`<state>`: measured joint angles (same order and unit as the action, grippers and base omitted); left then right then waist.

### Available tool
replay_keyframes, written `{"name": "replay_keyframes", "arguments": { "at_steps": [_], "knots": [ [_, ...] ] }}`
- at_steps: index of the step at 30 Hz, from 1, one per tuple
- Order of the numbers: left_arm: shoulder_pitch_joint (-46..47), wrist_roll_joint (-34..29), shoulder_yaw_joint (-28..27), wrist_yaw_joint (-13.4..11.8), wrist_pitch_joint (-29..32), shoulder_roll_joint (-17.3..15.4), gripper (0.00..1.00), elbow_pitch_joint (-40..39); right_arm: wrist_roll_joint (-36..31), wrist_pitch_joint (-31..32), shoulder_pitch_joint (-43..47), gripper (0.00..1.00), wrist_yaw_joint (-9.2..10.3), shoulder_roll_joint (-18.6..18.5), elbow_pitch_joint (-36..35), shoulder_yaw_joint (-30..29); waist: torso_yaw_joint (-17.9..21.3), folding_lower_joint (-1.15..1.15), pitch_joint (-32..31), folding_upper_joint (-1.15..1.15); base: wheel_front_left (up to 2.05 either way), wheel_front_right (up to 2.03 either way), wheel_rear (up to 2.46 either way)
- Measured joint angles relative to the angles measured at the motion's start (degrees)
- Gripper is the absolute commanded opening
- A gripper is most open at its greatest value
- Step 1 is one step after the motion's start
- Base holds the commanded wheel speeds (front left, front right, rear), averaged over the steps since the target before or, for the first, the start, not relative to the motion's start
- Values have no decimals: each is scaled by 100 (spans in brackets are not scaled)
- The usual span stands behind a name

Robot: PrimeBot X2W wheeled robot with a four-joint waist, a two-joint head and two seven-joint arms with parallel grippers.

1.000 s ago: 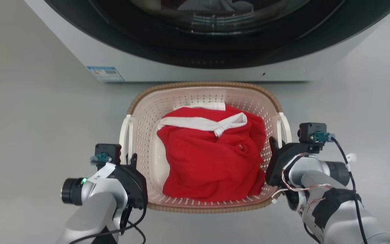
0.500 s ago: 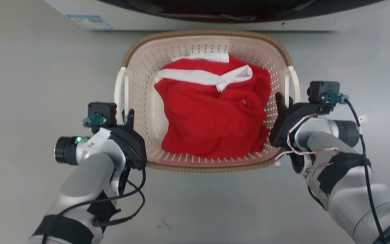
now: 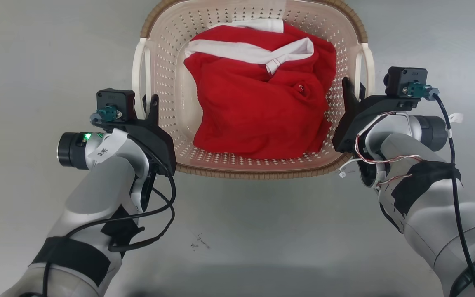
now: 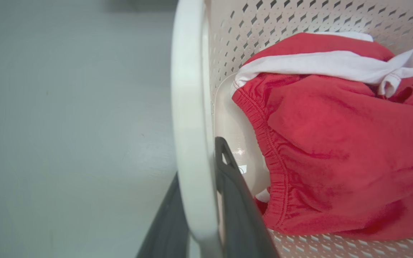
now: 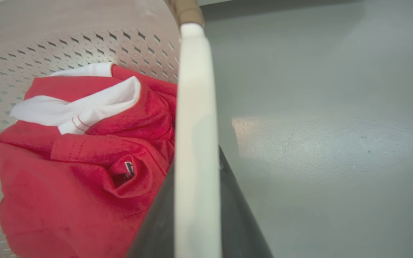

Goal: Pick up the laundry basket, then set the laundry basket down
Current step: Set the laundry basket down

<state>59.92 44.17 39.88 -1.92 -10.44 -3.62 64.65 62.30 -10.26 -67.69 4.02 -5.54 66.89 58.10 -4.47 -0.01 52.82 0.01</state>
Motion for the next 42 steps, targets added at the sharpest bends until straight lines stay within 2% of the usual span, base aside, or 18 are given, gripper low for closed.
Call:
{"name": "replay_keyframes", "arguments": {
  "at_steps": [9, 10, 11, 12, 13, 14, 15, 29, 42],
  "knots": [
    [189, -98, 1, 46, -126, 1, 0, 108, -32, -115, -130, 0, -69, 20, 91, 2, -22, 2, 174, -1, 0, 0, 0],
    [196, -102, 4, 48, -129, 3, 0, 135, -32, -146, -130, 5, -80, 32, 113, 2, -19, 1, 179, -1, 0, 0, 0],
    [196, -112, 5, 49, -134, 4, 0, 151, -32, -149, -130, 25, -83, 40, 126, 2, -18, 1, 180, -1, 0, 0, 0],
    [199, -125, 5, 48, -167, 4, 17, 164, -35, -149, -130, 49, -100, 47, 144, 10, -17, 1, 180, -1, 0, 0, 0],
    [210, -140, 5, 48, -183, 2, 42, 172, -42, -151, -129, 100, -100, 57, 163, 12, -15, 1, 178, -1, 0, 0, 0],
    [216, -148, 7, 51, -183, 3, 78, 187, -51, -152, -128, 100, -101, 66, 178, 15, -13, 1, 171, -1, 0, 0, 0],
    [215, -148, 5, 77, -185, 10, 100, 202, -57, -156, -124, 100, -115, 80, 183, 19, -12, 1, 158, -1, 0, 0, 0],
    [184, -130, -70, 102, -297, 44, 100, 402, -74, -293, -72, 100, -160, 142, 343, 16, -2, 1, -274, -1, 0, 0, 0],
    [-358, 1, -276, 253, -385, 29, 100, 479, -80, -358, 333, 100, -353, 153, 397, 32, 60, 2, -1040, -1, 0, 0, 0]
  ]
}}
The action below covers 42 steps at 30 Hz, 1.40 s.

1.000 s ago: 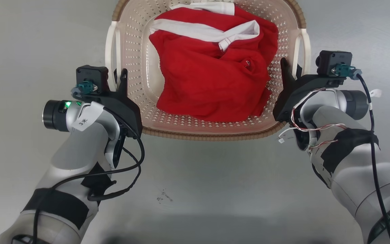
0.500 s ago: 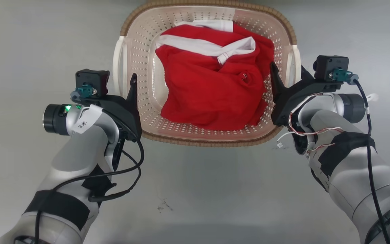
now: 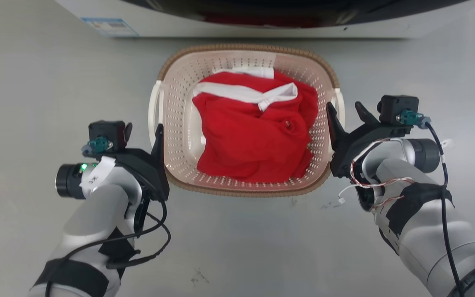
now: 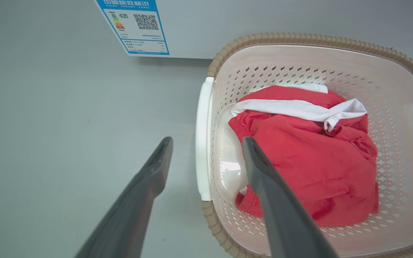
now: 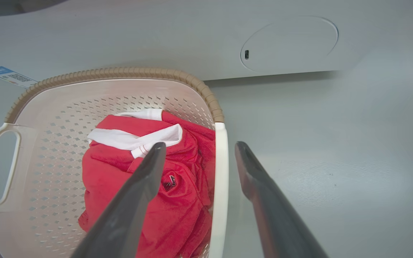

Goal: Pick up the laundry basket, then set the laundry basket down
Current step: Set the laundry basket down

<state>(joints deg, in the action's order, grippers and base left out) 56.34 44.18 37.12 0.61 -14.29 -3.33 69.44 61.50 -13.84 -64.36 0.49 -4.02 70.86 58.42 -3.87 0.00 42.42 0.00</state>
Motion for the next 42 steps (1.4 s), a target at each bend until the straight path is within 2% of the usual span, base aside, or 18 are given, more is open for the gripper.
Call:
{"name": "replay_keyframes", "arguments": {
  "at_steps": [8, 14, 24, 42],
  "knots": [
    [-415, 123, -185, 41, -1, -40, 100, -300, -11, -45, 261, 100, -96, 9, -42, -41, 62, 0, -614, 0, 0, 0, 0],
    [-803, 5, -297, 33, -1, -130, 100, -697, -8, -45, 507, 100, -107, 15, -332, -297, 109, 1, -1104, 0, 0, 0, 0],
    [-1805, -230, -582, -172, -1, -209, 100, -1443, -114, -45, 1304, 100, -90, 26, -812, -686, 187, 1, -1943, -1, 0, 0, 0],
    [-3901, -884, -1046, -521, -1, -472, 100, -3195, -862, -44, 3188, 100, 276, -182, -2076, -1207, 250, 1, -3388, -1, 0, 0, 0]
  ]
}}
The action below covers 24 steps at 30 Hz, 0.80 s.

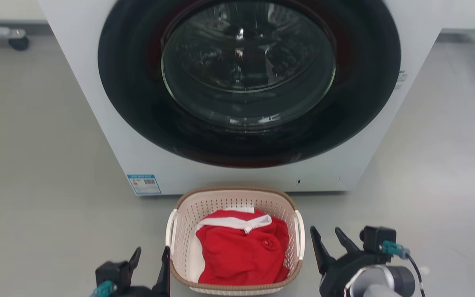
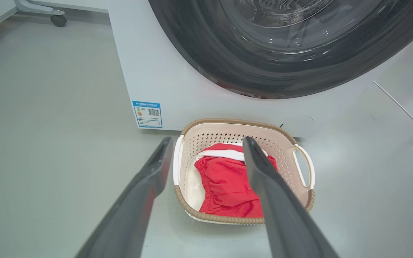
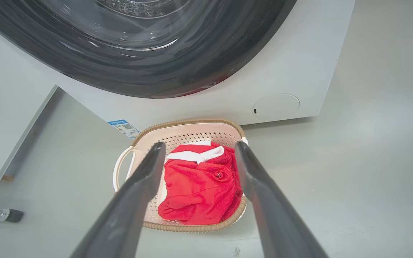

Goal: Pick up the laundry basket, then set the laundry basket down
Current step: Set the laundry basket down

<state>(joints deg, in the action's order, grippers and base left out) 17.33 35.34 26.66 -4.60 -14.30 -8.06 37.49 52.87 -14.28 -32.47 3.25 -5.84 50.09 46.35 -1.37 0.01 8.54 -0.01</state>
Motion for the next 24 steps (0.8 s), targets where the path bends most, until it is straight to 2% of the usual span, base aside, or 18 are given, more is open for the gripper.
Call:
{"name": "replay_keyframes", "arguments": {
  "at_steps": [12, 24],
  "knots": [
    [-1418, -345, -535, -156, 0, -130, 100, -1403, -721, -1, 1199, 100, 288, -293, -1357, -547, 40, 0, -655, 0, 0, 0, 0],
    [-2109, -743, -943, -246, -1, -93, 100, -2455, -1433, -1, 2156, 100, 382, -424, -2670, -1154, 97, -1, -935, 1, 0, 0, 0]
  ]
}}
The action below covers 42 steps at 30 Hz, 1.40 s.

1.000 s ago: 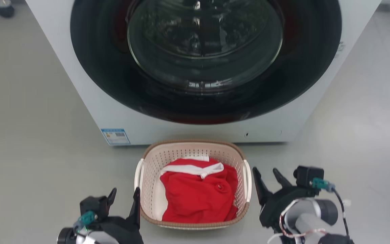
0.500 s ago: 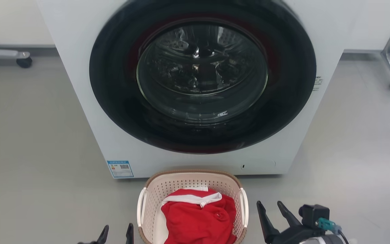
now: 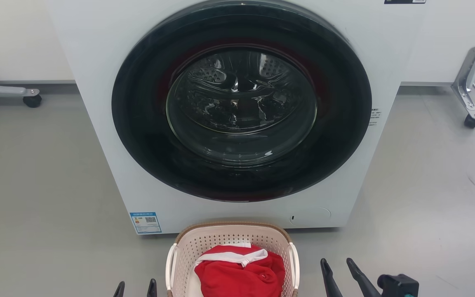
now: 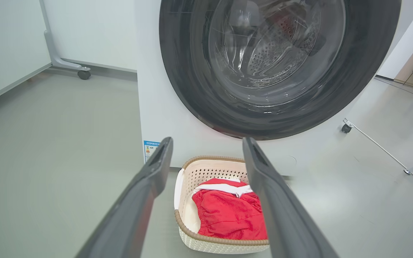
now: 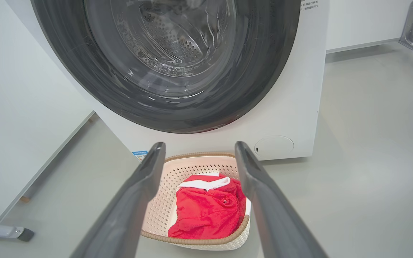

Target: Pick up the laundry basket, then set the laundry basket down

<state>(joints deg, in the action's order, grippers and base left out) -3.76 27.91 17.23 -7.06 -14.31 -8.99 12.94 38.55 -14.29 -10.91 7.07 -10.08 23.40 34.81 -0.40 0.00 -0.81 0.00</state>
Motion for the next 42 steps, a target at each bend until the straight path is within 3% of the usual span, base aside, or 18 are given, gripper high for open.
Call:
{"name": "replay_keyframes", "arguments": {
  "at_steps": [24, 42],
  "knots": [
    [-385, -690, -318, -7, 0, 131, 100, -801, -1215, -1, 892, 100, 8, 160, -1156, -1000, 125, 0, -1, 0, 0, 0, 0],
    [-495, -834, -397, -7, 0, 190, 100, -901, -1593, -1, 1059, 100, 8, 258, -1388, -1207, 115, -1, 4, 1, 0, 0, 0]
  ]
}}
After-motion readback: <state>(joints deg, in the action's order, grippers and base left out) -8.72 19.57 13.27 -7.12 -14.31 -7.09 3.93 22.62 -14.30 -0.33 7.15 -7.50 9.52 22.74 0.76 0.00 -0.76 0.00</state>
